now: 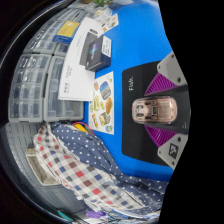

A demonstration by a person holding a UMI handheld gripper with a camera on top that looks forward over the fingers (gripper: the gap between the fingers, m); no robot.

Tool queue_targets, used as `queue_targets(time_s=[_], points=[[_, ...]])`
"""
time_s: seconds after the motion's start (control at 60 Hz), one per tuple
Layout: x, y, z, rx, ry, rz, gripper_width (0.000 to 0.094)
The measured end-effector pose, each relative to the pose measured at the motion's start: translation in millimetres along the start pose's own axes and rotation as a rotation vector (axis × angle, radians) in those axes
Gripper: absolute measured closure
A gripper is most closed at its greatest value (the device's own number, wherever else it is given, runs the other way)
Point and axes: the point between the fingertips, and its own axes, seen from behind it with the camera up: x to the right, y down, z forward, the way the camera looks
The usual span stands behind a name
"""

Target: Arrange mouse

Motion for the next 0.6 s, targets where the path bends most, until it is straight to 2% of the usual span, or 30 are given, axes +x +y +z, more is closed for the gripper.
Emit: queue_targets(time_s=[0.05,0.083,0.35,0.6], points=[[5,1,-3,-0.019,0.017,0.015,0.0246],[8,-1,-6,-0.019,0.023,0.016,0.0101],[42,-42,-75,0.074,0.018,0.035,0.0082],[155,-67,-165,0.165,0.059,0.106,0.0080]])
